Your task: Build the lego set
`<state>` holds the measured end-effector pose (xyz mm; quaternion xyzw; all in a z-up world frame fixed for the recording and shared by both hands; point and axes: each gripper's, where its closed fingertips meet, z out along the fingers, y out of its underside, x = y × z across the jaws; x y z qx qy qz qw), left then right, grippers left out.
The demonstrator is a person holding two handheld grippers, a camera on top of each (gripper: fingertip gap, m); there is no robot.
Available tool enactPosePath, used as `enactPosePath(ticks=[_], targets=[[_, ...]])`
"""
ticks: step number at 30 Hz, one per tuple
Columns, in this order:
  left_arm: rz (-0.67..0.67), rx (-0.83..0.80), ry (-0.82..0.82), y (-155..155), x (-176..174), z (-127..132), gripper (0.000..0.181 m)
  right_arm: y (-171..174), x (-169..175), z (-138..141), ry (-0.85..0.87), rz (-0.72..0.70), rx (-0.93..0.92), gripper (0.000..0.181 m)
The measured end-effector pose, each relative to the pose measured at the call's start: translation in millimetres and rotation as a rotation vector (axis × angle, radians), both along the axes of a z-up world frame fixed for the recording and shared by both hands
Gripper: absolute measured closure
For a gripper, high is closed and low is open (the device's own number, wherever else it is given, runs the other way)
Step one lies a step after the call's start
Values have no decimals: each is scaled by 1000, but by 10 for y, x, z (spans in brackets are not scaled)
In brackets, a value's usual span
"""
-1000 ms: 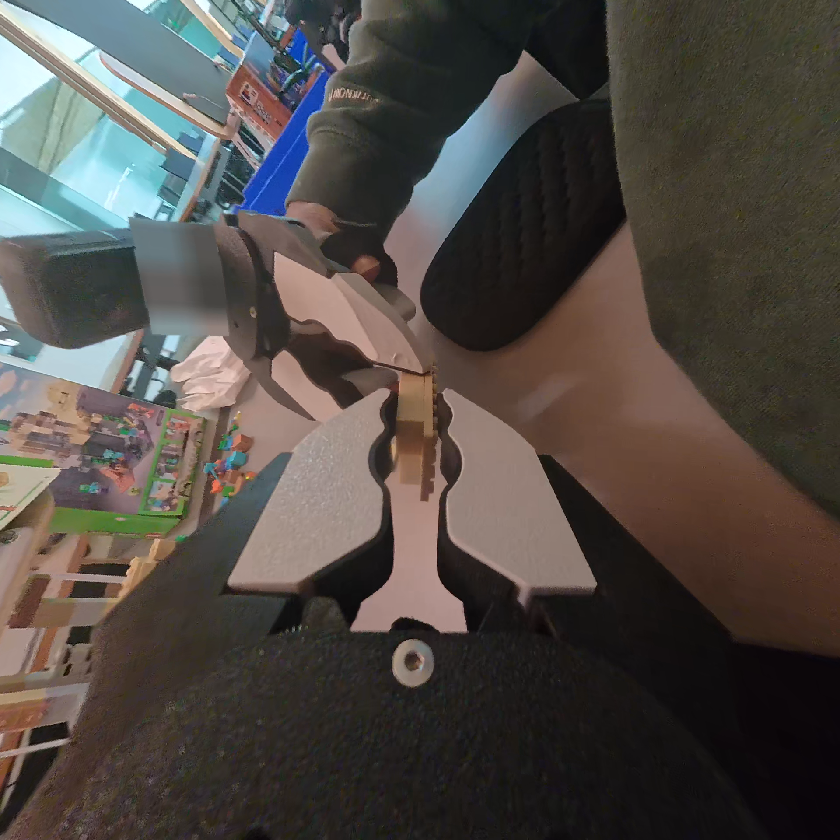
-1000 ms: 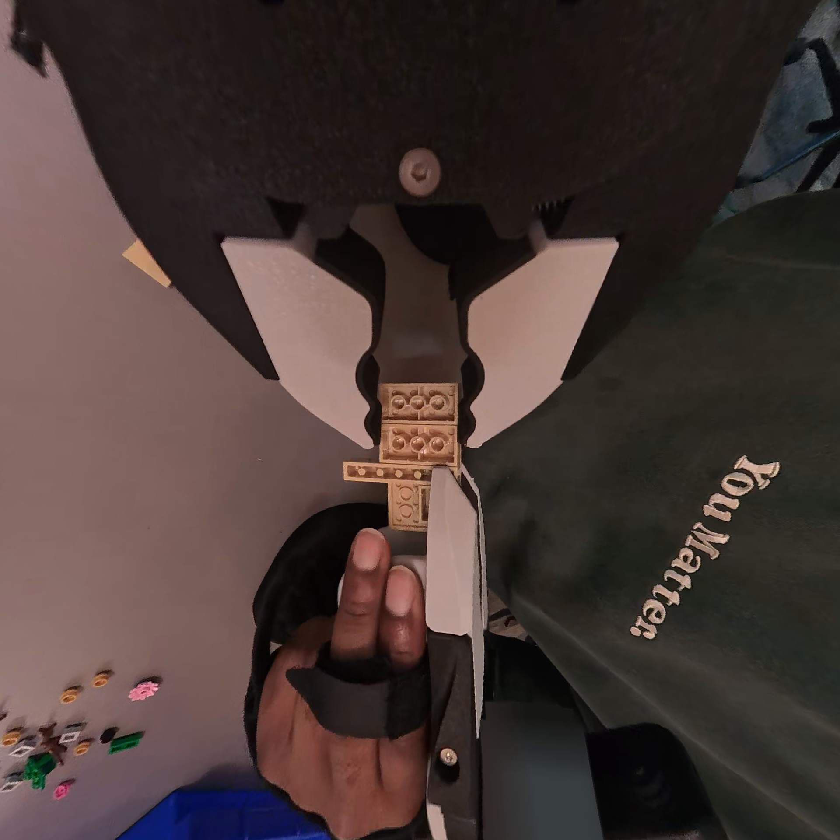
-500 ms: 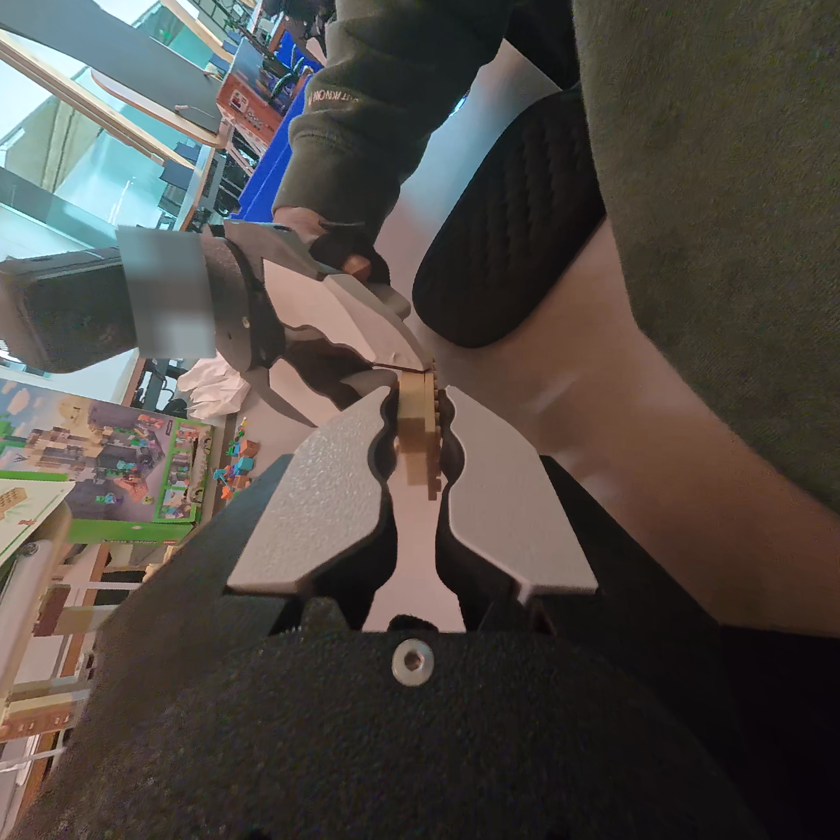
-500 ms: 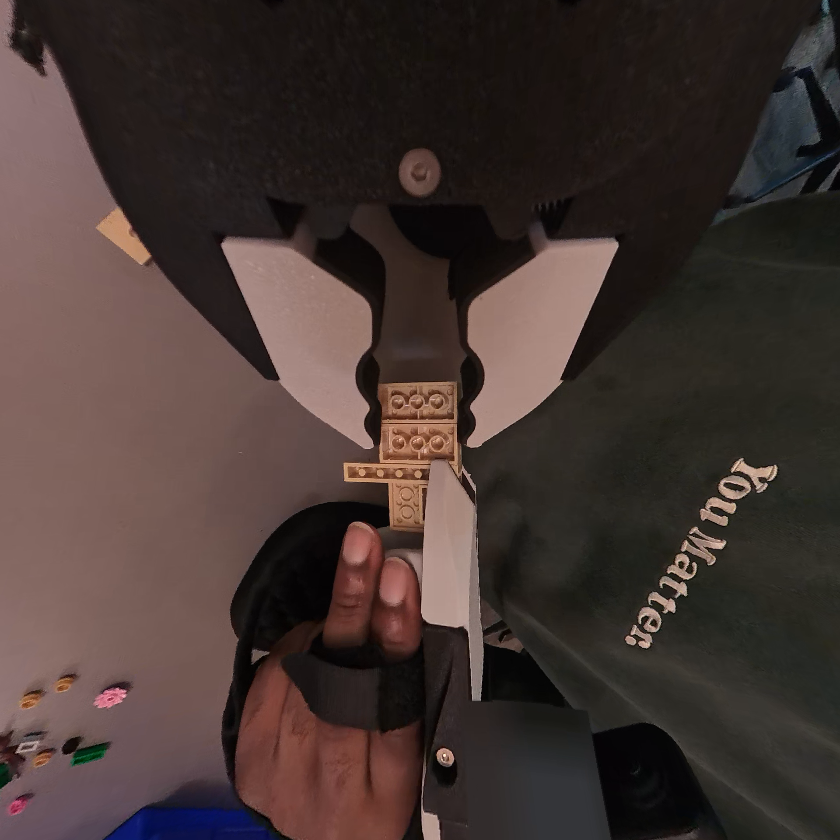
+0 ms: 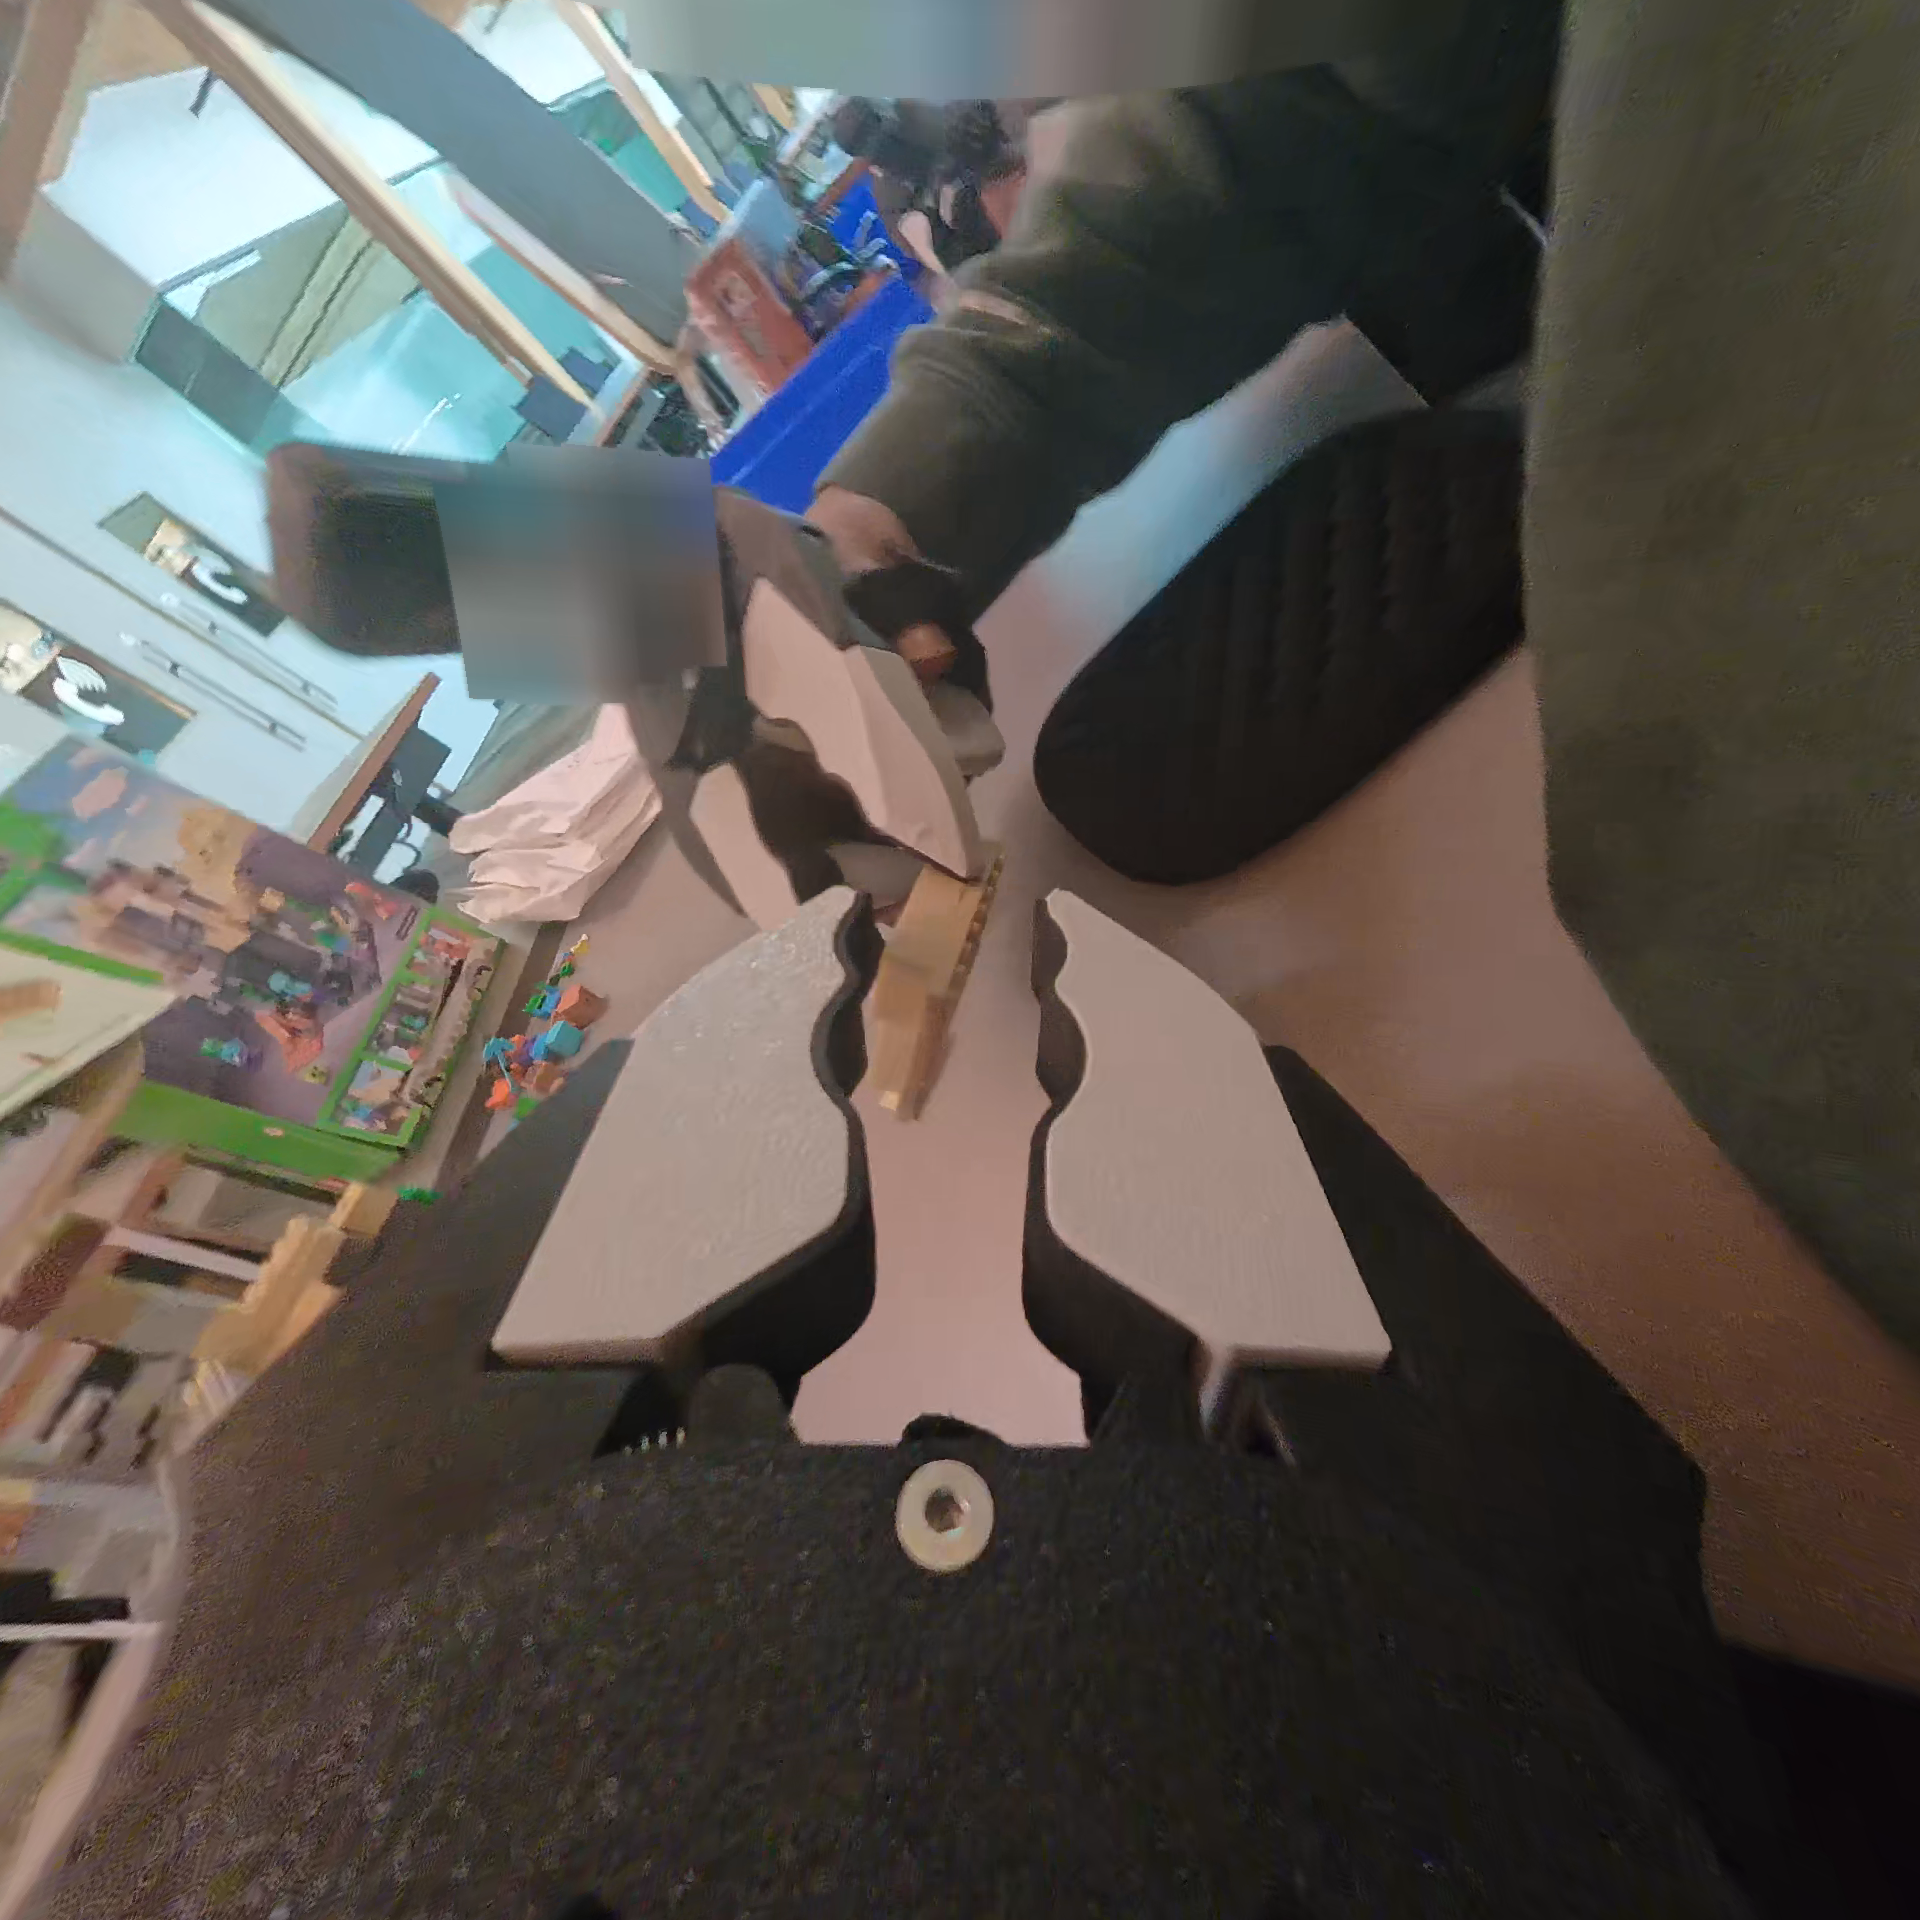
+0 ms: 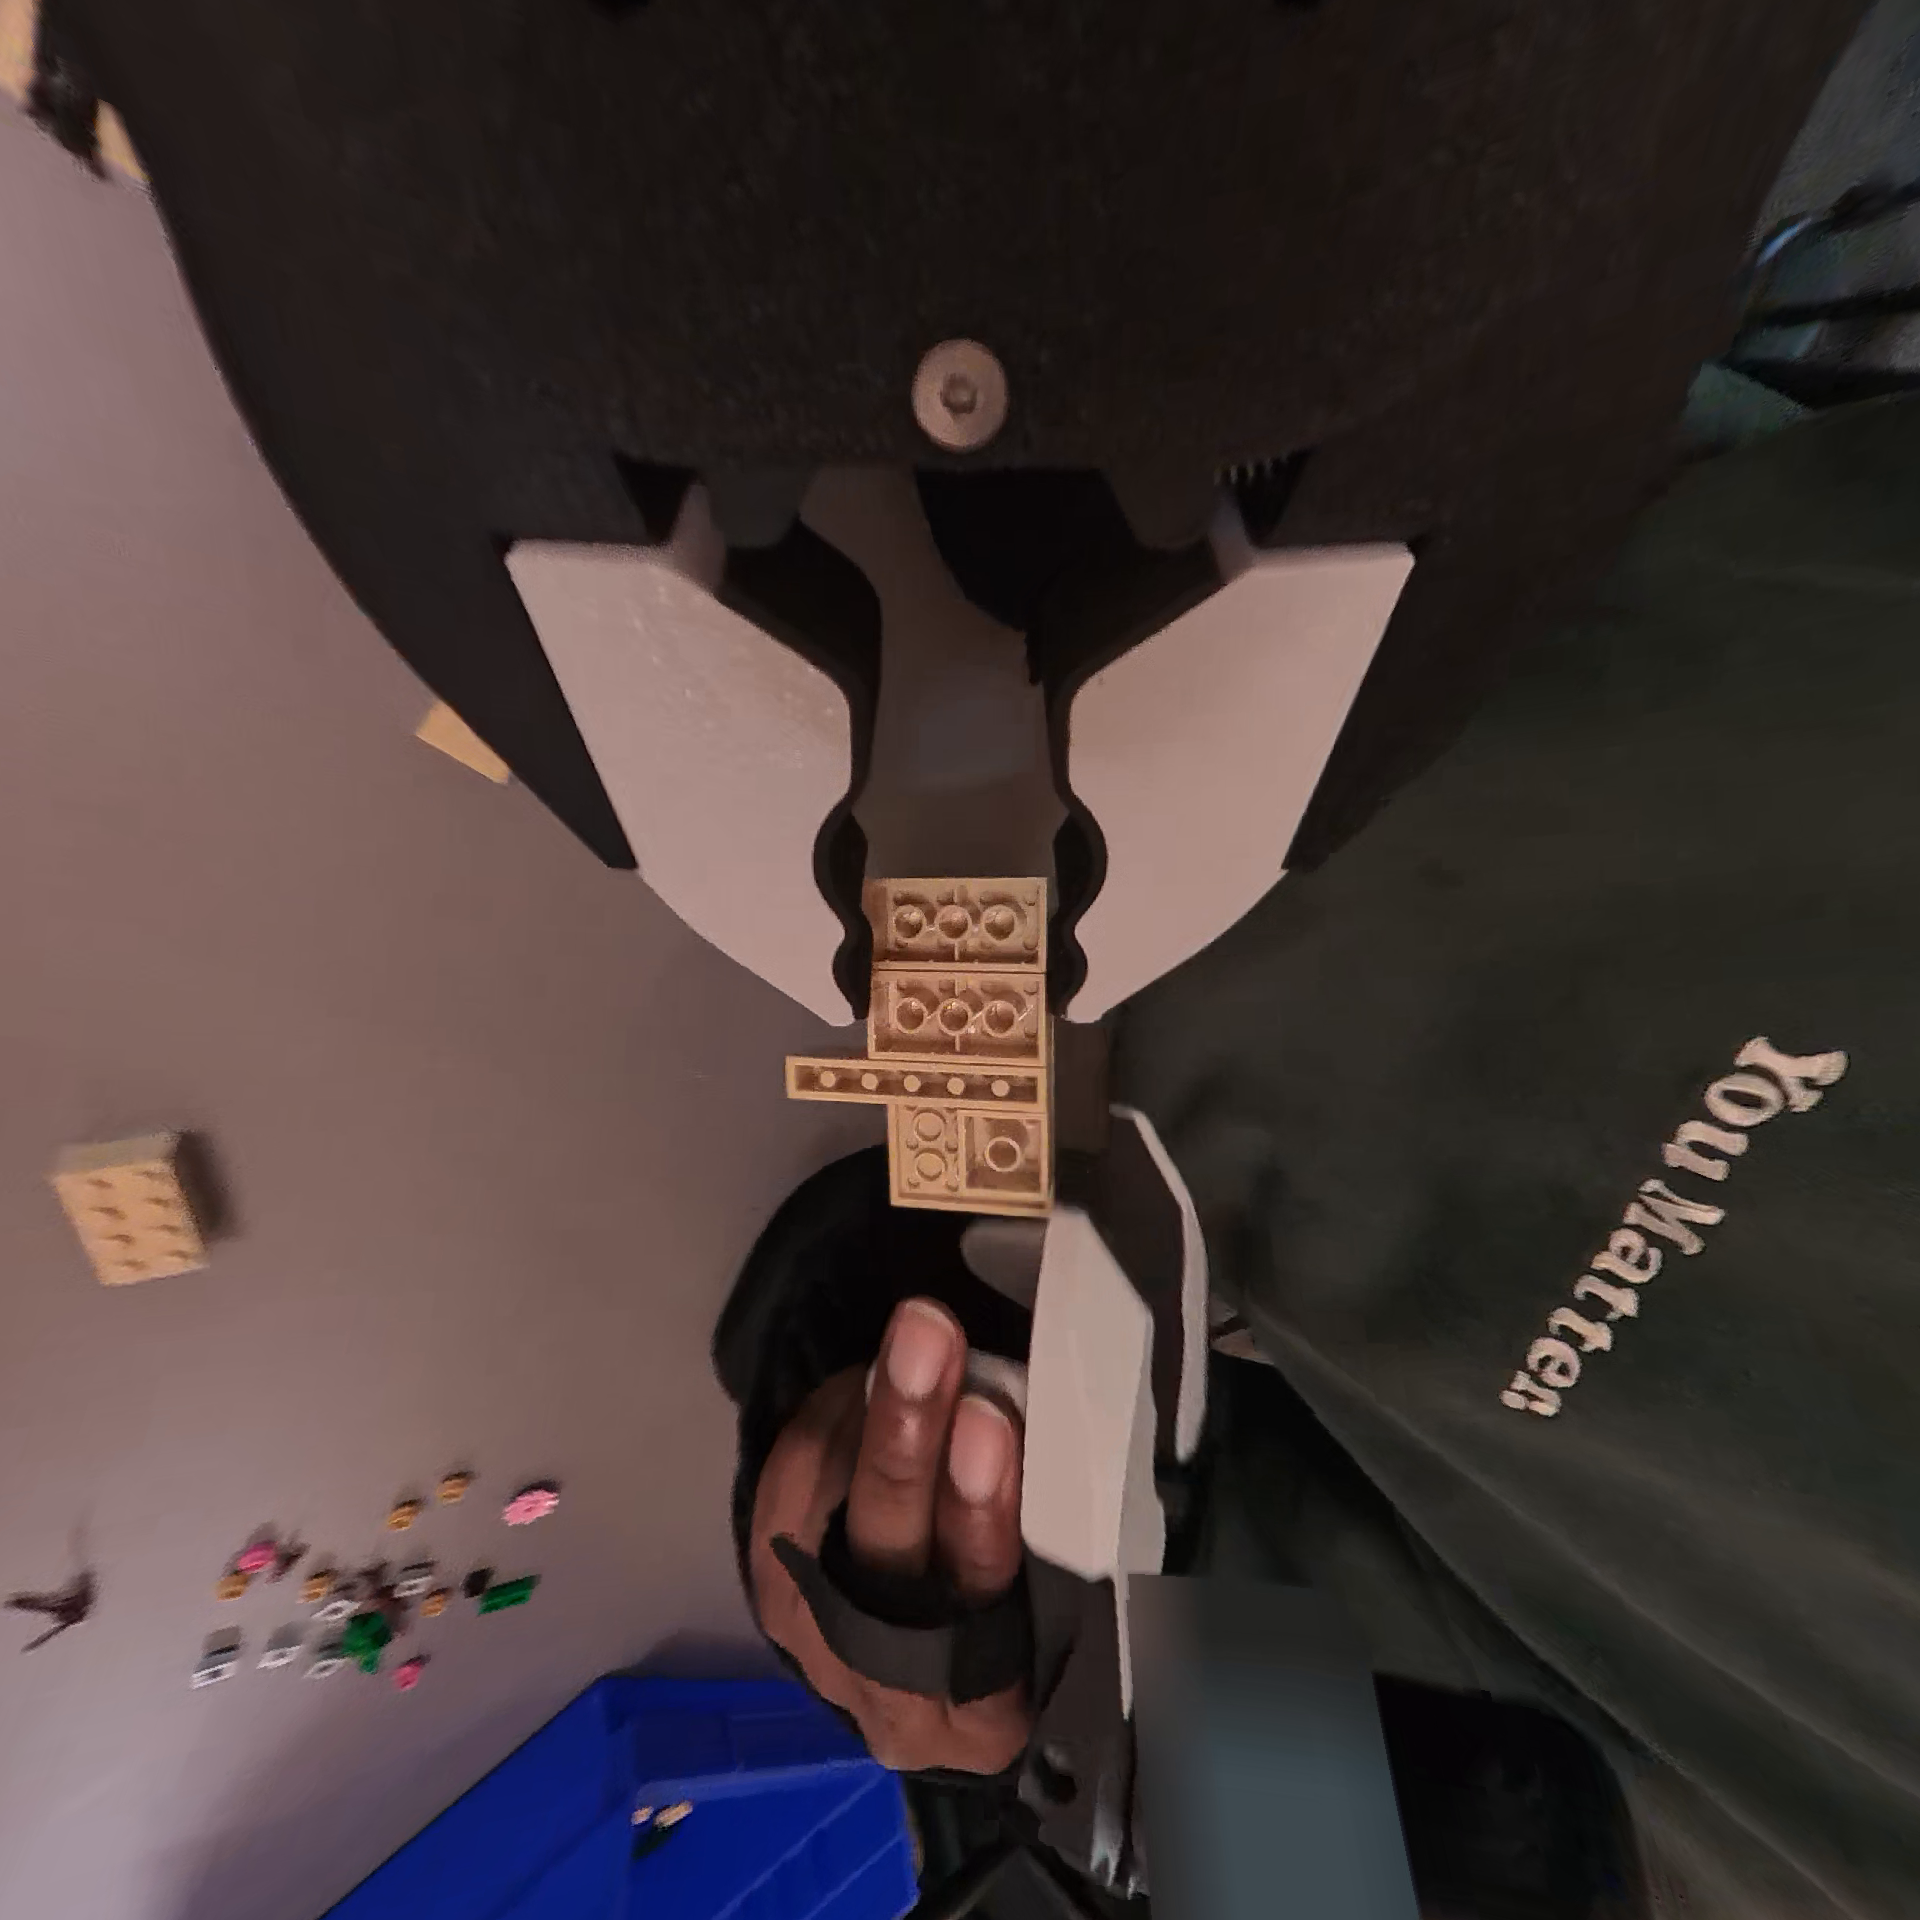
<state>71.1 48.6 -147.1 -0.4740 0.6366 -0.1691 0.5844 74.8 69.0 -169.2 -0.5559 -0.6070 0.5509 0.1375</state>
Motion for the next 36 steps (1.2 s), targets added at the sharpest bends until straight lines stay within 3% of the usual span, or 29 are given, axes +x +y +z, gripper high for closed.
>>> enactPosePath(ticks=[4, 8, 12, 19, 25, 36], targets=[[75, -138, -175, 247, -142, 204, 161, 235, 58, -38, -12, -104, 123, 149], [245, -247, -315, 663, -354, 291, 173, 443, 68, -198, -80, -194, 330, 148], [407, -322, -393, 1005, -553, 280, 181, 488, -21, -279, -90, -215, 443, 148], [659, -345, -384, 1370, -878, 68, 181, 561, -133, -500, -164, -189, 557, 148], [690, -355, -366, 1400, -1000, -73, 181, 500, -170, -637, -198, -149, 622, 148], [650, -357, -267, 1335, -895, -272, 180, 438, -164, -720, -215, -94, 693, 148]])
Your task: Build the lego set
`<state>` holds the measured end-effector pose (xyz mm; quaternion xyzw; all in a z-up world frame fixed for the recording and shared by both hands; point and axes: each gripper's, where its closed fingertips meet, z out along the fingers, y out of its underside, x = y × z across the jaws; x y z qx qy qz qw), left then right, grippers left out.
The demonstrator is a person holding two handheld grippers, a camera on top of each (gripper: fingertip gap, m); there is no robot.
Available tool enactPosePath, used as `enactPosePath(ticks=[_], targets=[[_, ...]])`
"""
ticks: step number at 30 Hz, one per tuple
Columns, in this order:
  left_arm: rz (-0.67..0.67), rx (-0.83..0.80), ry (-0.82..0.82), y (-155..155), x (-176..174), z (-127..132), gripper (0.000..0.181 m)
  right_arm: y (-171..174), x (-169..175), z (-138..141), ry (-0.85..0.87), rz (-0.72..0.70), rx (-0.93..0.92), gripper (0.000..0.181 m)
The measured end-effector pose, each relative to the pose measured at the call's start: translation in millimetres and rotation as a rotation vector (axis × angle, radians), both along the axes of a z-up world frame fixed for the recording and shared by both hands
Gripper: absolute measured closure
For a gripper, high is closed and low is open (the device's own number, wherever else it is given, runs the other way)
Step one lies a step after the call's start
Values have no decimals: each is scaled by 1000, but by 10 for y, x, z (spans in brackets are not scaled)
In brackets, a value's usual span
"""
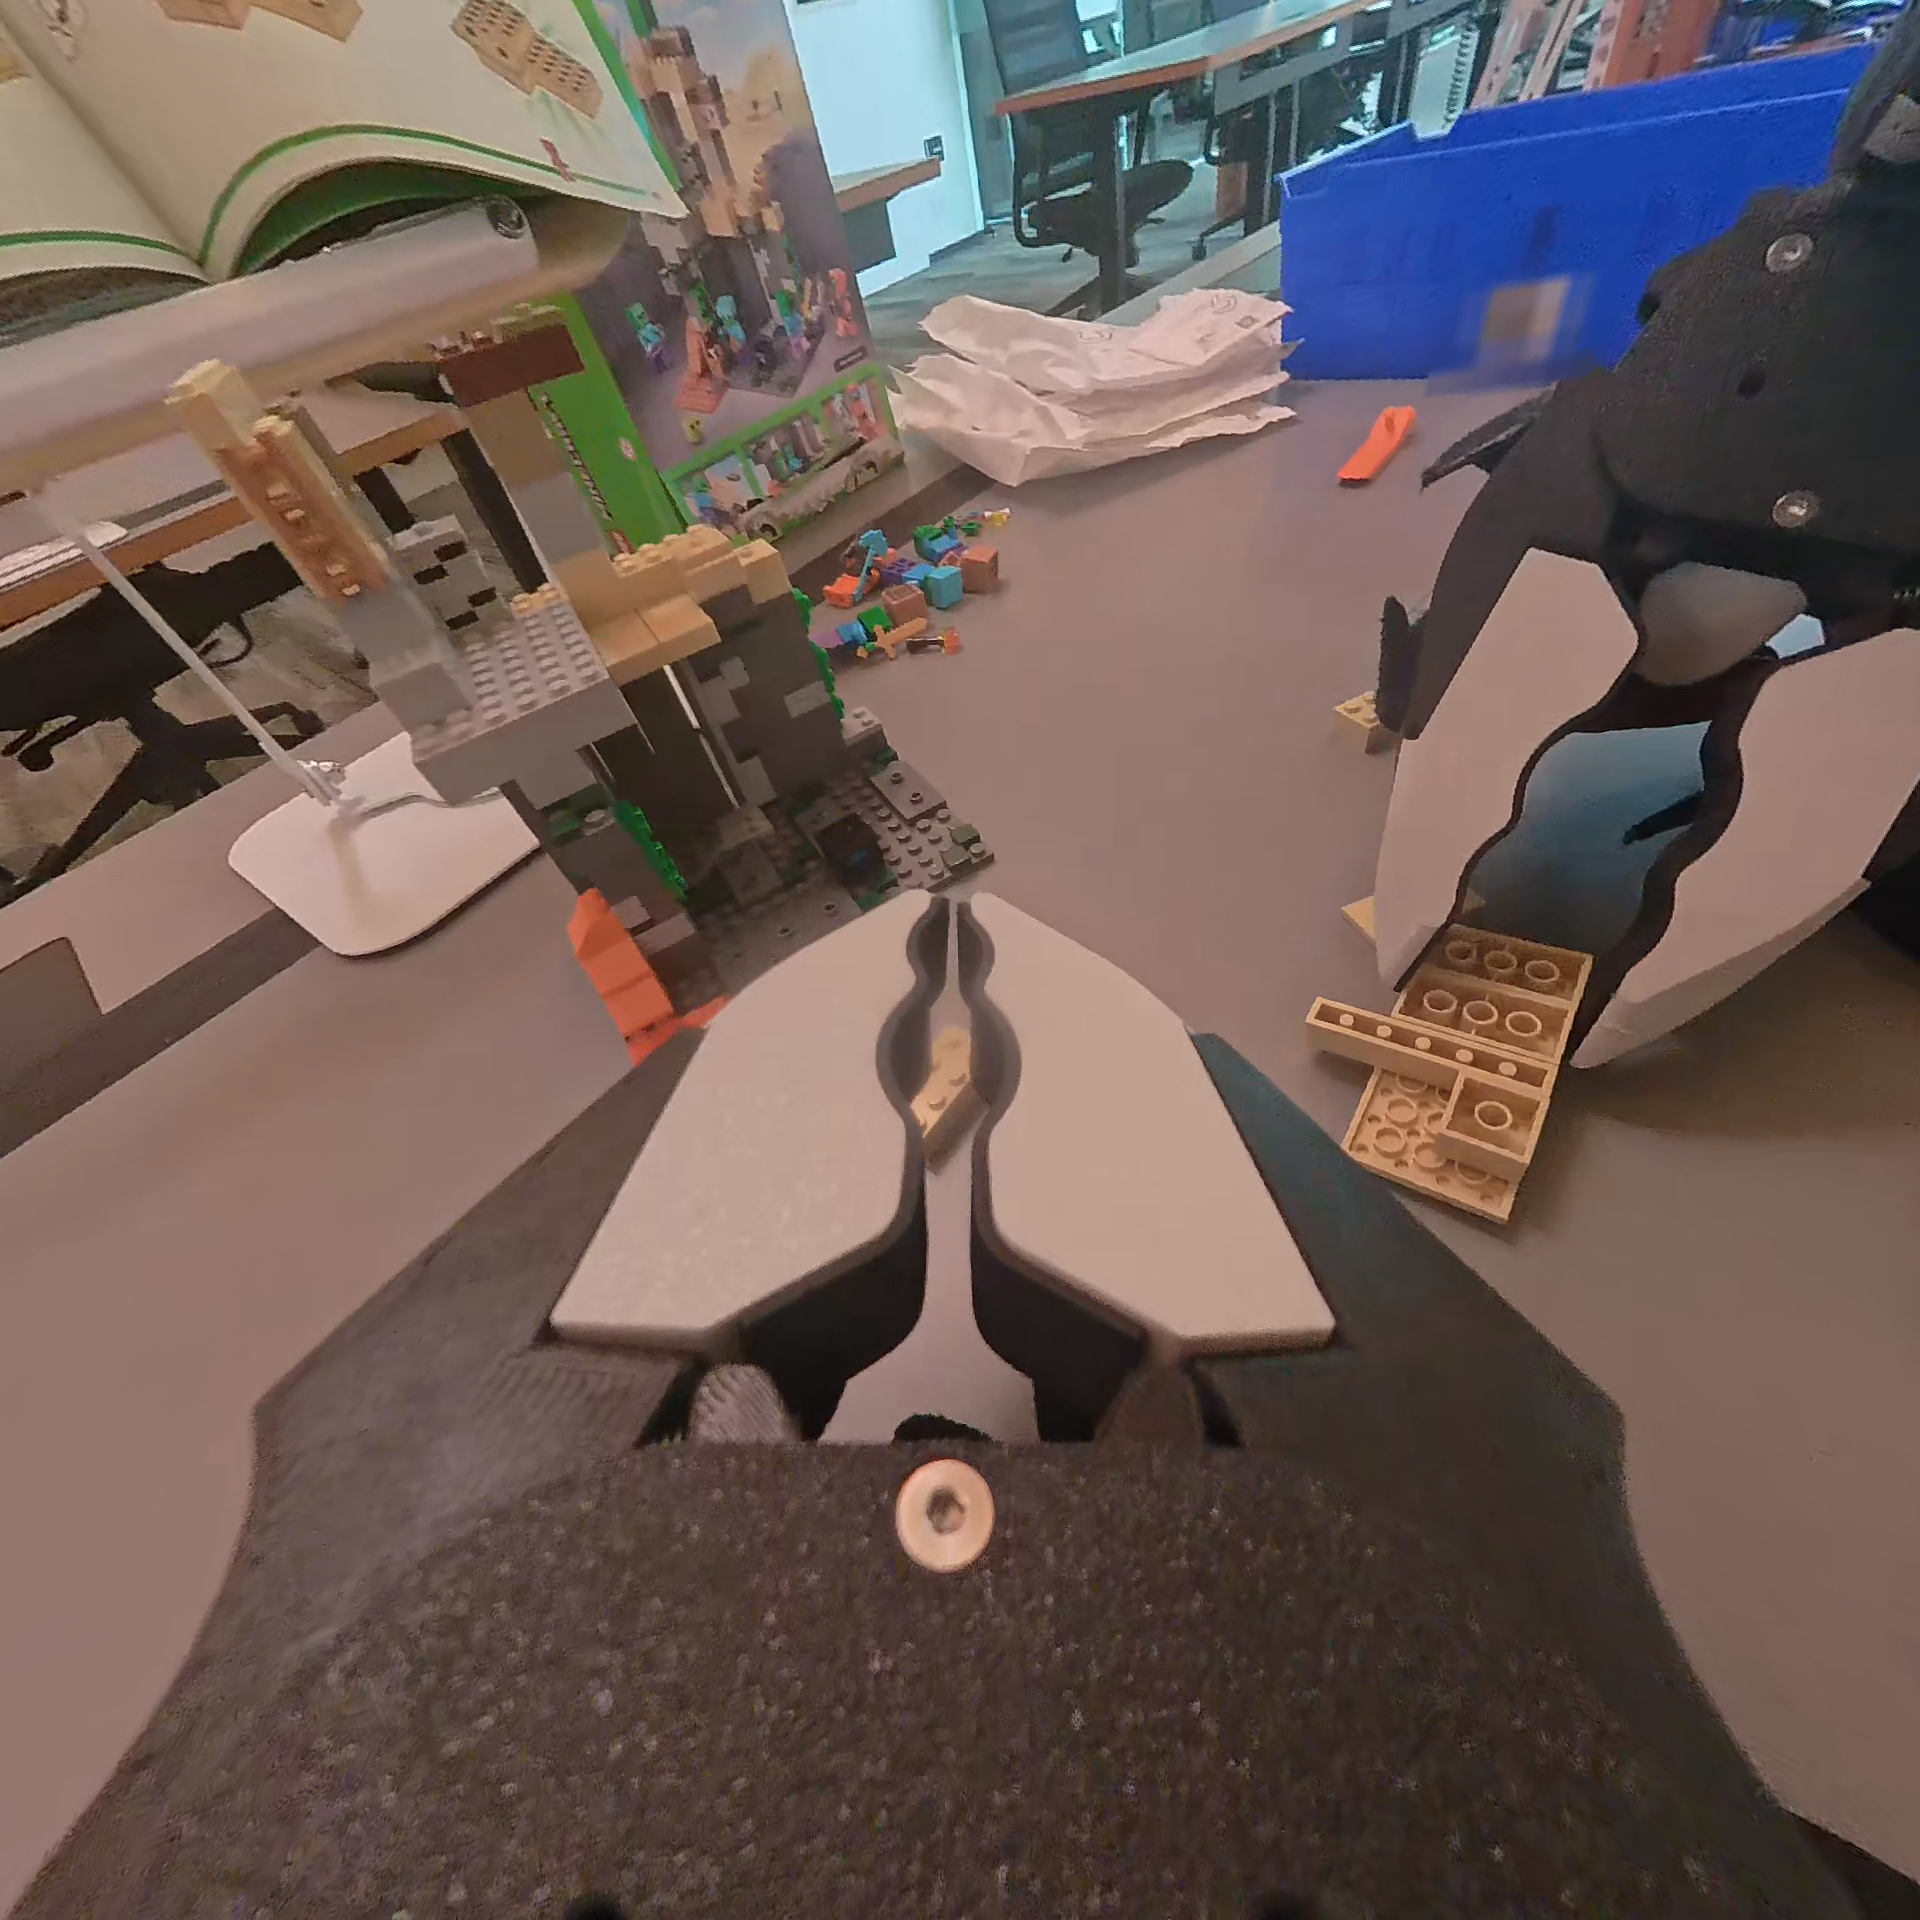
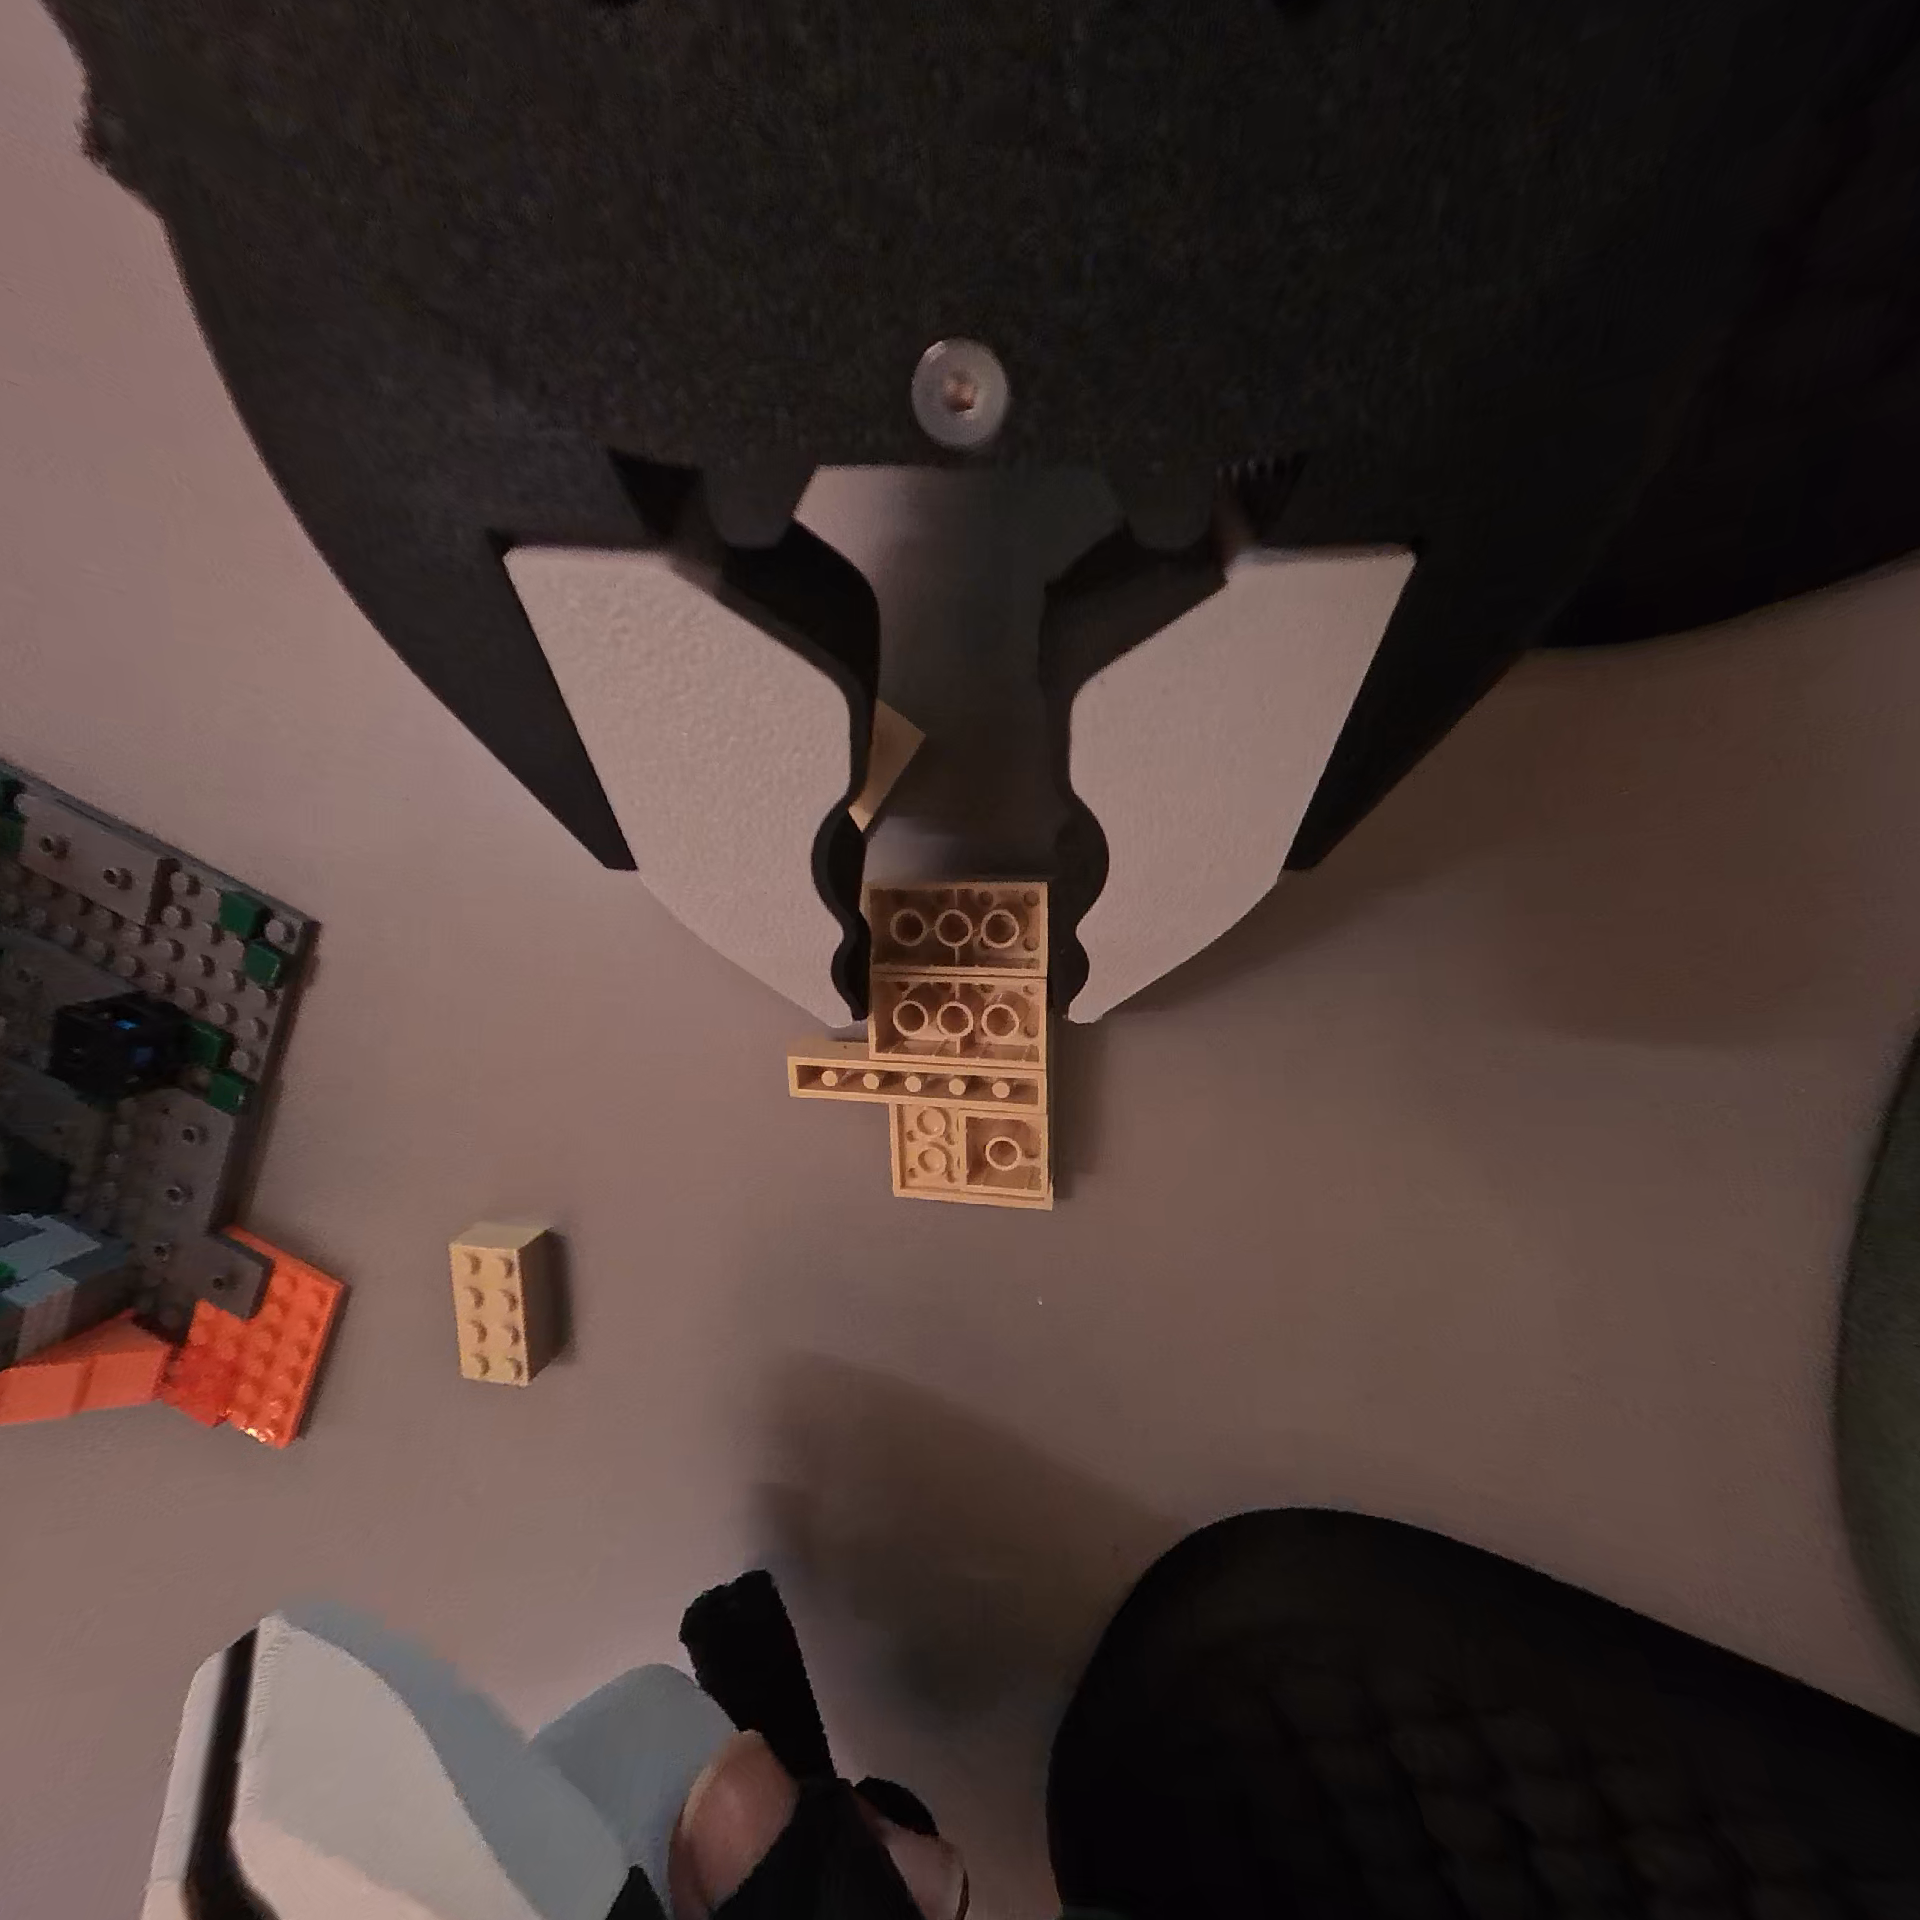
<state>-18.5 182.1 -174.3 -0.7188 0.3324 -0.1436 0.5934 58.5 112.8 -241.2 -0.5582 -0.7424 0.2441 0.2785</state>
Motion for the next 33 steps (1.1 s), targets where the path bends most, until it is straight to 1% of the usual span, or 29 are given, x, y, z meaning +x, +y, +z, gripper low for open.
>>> enactPosePath(ticks=[10, 18, 33], targets=[[-12, 3, 12, -12, 15, -27, 178, 38, 38, 1, 11, -12, 35, 147], [-30, 17, 42, -36, 45, -50, 176, 14, 117, 45, 36, 33, 79, 144], [-35, 19, 58, -57, 56, -60, 177, -18, 122, 45, 64, 35, 67, 145]])
